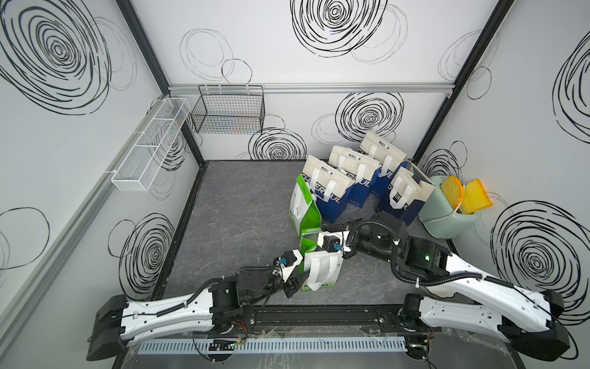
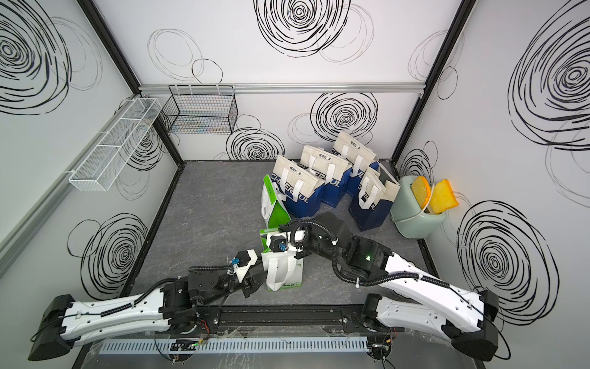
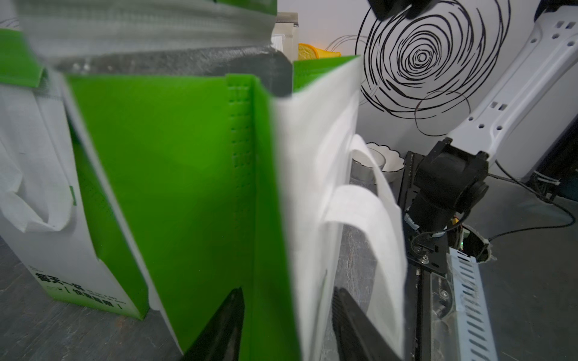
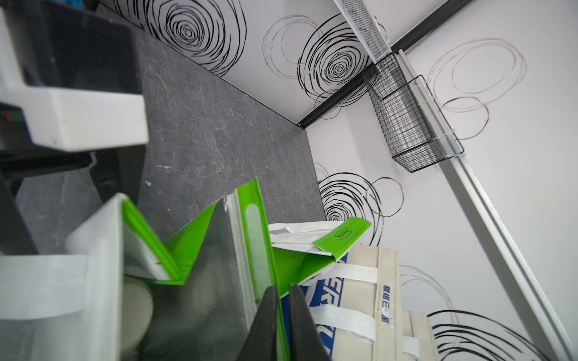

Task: Open the takeout bag
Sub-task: Open the takeout bag at the center of the board.

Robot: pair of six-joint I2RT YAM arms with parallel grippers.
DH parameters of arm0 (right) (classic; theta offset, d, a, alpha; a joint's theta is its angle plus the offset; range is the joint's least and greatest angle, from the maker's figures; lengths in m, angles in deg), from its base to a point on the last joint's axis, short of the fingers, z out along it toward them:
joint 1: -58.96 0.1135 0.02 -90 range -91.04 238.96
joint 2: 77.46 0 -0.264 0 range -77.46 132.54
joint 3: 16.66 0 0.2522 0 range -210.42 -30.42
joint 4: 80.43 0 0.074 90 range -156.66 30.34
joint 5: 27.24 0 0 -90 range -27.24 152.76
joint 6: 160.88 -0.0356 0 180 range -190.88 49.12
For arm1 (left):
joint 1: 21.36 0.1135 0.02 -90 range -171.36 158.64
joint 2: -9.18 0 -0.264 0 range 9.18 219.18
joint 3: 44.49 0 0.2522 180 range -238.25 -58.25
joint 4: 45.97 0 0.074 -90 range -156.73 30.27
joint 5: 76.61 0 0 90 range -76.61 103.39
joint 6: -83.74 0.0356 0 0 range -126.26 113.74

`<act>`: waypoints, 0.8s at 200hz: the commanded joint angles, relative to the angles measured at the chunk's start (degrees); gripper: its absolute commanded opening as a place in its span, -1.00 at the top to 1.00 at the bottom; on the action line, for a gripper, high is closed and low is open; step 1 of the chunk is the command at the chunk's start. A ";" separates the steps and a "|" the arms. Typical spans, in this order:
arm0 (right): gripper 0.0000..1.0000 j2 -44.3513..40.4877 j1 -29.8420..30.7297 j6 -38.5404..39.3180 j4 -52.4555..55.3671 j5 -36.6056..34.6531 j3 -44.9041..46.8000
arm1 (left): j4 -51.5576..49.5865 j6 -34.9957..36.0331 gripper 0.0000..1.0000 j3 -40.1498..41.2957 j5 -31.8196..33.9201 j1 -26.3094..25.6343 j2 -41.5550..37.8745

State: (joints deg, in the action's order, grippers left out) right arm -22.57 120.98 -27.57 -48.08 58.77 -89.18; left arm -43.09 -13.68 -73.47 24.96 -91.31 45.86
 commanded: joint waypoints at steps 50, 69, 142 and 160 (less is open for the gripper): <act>-0.02 -2.31 -2.48 -6.43 4.96 4.24 -6.64 | -0.60 -1.27 -0.37 -1.52 2.38 0.17 -1.94; -0.07 -2.84 -4.34 -8.44 8.52 6.67 -8.69 | -1.73 -1.39 -0.41 -2.07 3.16 0.17 -2.56; -0.31 0.40 -13.41 -10.68 22.75 24.04 -13.35 | -8.17 -1.30 -0.44 -6.89 3.89 0.08 -6.63; -0.26 3.64 -14.81 -11.10 24.63 28.41 -16.46 | -10.53 -1.37 -0.47 -8.30 4.05 0.05 -7.69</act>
State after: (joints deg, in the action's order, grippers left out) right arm -22.35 107.93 -37.03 -28.89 78.88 -101.51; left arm -51.24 -14.46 -78.63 27.81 -91.33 39.77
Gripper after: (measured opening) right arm 0.643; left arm 0.732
